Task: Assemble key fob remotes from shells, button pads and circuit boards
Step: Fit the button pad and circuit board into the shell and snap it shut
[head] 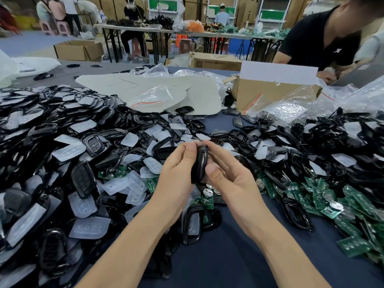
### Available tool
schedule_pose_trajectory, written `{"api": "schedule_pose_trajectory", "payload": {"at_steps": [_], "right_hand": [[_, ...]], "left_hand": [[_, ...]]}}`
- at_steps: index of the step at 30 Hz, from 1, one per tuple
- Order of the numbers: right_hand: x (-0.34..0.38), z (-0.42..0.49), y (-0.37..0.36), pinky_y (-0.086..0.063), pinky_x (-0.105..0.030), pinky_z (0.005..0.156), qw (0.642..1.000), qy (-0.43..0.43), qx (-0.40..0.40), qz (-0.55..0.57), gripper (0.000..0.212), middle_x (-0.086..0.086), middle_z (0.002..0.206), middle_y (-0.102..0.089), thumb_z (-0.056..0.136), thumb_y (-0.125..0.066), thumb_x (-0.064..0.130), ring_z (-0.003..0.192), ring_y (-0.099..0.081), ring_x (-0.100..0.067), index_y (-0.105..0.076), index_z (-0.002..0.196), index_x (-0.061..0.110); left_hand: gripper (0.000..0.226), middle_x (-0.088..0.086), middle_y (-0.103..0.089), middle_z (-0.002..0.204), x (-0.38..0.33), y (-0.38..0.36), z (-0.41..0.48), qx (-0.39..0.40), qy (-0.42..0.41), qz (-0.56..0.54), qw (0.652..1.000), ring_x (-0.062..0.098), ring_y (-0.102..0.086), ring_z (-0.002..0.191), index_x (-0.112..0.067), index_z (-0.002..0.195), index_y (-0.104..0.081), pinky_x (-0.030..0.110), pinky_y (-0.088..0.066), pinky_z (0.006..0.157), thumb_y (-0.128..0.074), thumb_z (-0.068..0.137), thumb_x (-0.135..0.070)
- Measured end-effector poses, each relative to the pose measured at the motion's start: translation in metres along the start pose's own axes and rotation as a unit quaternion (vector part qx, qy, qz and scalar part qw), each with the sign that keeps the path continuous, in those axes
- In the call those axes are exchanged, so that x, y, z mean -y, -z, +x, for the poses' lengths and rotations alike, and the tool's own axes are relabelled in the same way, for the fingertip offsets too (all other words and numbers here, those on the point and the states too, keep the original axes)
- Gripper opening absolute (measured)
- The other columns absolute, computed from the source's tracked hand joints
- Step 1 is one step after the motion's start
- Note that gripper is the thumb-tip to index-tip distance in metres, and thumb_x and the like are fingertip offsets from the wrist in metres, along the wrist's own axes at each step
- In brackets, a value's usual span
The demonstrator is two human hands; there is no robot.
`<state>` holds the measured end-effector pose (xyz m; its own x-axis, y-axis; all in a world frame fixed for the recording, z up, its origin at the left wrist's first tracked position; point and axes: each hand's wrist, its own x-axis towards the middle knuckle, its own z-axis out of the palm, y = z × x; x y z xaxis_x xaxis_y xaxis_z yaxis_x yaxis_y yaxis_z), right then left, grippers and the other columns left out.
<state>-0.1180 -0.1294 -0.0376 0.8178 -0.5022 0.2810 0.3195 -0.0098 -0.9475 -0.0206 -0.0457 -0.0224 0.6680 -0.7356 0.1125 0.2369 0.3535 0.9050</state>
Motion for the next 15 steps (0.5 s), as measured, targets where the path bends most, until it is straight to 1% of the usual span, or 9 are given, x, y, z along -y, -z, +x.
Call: {"api": "schedule_pose_trajectory", "payload": {"at_steps": [2, 4, 6, 8, 10, 11, 13, 15], "right_hand": [[0.0008, -0.0008, -0.0005, -0.049, -0.026, 0.103, 1.000, 0.012, 0.012, -0.020, 0.041, 0.008, 0.137, -0.065, 0.095, -0.063, 0.014, 0.130, -0.058, -0.012, -0.064, 0.133, 0.030], [0.0016, -0.0017, -0.0003, -0.046, -0.028, 0.108, 0.998, 0.016, 0.025, -0.047, 0.043, 0.007, 0.138, -0.064, 0.096, -0.064, 0.008, 0.132, -0.056, -0.013, -0.062, 0.136, 0.025], [0.0021, -0.0017, -0.0002, -0.045, -0.030, 0.111, 0.997, 0.009, 0.026, -0.072, 0.047, 0.008, 0.139, -0.063, 0.096, -0.065, 0.004, 0.132, -0.055, -0.012, -0.060, 0.138, 0.023], [0.0022, -0.0016, -0.0006, -0.046, -0.031, 0.111, 0.996, 0.000, 0.020, -0.091, 0.049, 0.011, 0.138, -0.063, 0.095, -0.066, 0.003, 0.132, -0.055, -0.009, -0.060, 0.138, 0.025], [0.0024, -0.0019, -0.0010, -0.046, -0.033, 0.110, 0.994, -0.005, 0.011, -0.106, 0.051, 0.015, 0.136, -0.063, 0.094, -0.068, 0.005, 0.130, -0.055, -0.006, -0.060, 0.137, 0.030], [0.0025, -0.0022, -0.0009, -0.046, -0.033, 0.110, 0.994, -0.007, 0.009, -0.111, 0.051, 0.017, 0.136, -0.063, 0.094, -0.069, 0.007, 0.130, -0.055, -0.005, -0.061, 0.137, 0.032], [0.0025, -0.0026, -0.0004, -0.047, -0.031, 0.110, 0.993, -0.007, 0.008, -0.114, 0.051, 0.018, 0.135, -0.063, 0.094, -0.069, 0.008, 0.129, -0.056, -0.003, -0.060, 0.138, 0.032], [0.0026, -0.0026, -0.0002, -0.044, -0.027, 0.111, 0.993, -0.006, 0.010, -0.114, 0.051, 0.017, 0.136, -0.063, 0.094, -0.068, 0.008, 0.129, -0.056, -0.004, -0.059, 0.139, 0.031]], "left_hand": [[0.033, 0.001, -0.066, 0.072, -0.0004, -0.0018, 0.0003, -0.012, 0.017, -0.037, 0.999, 0.013, -0.066, 0.072, -0.025, 0.084, -0.077, 0.027, -0.056, 0.070, -0.048, 0.100, -0.031], [0.040, 0.000, -0.062, 0.065, -0.0017, -0.0020, 0.0009, -0.019, 0.037, -0.060, 0.997, 0.010, -0.062, 0.062, -0.024, 0.081, -0.076, 0.023, -0.054, 0.060, -0.043, 0.104, -0.023], [0.043, 0.000, -0.060, 0.063, -0.0035, -0.0014, 0.0013, -0.023, 0.058, -0.083, 0.995, 0.009, -0.058, 0.057, -0.022, 0.080, -0.076, 0.021, -0.052, 0.056, -0.042, 0.105, -0.019], [0.040, 0.001, -0.058, 0.062, -0.0044, -0.0007, 0.0019, -0.026, 0.075, -0.102, 0.992, 0.008, -0.056, 0.055, -0.019, 0.085, -0.075, 0.019, -0.050, 0.054, -0.041, 0.106, -0.015], [0.033, 0.001, -0.055, 0.060, -0.0051, -0.0013, 0.0018, -0.018, 0.083, -0.107, 0.991, 0.009, -0.054, 0.053, -0.014, 0.094, -0.069, 0.019, -0.050, 0.053, -0.039, 0.106, -0.014], [0.031, 0.001, -0.055, 0.059, -0.0051, -0.0013, 0.0018, -0.019, 0.087, -0.109, 0.990, 0.009, -0.055, 0.052, -0.014, 0.096, -0.067, 0.019, -0.050, 0.053, -0.038, 0.106, -0.013], [0.032, 0.001, -0.057, 0.061, -0.0047, -0.0015, 0.0017, -0.031, 0.093, -0.111, 0.989, 0.008, -0.057, 0.053, -0.014, 0.094, -0.069, 0.018, -0.051, 0.054, -0.039, 0.106, -0.013], [0.034, 0.001, -0.061, 0.066, -0.0040, -0.0015, 0.0016, -0.042, 0.097, -0.111, 0.988, 0.007, -0.059, 0.057, -0.015, 0.092, -0.072, 0.019, -0.053, 0.056, -0.041, 0.105, -0.013]]}}
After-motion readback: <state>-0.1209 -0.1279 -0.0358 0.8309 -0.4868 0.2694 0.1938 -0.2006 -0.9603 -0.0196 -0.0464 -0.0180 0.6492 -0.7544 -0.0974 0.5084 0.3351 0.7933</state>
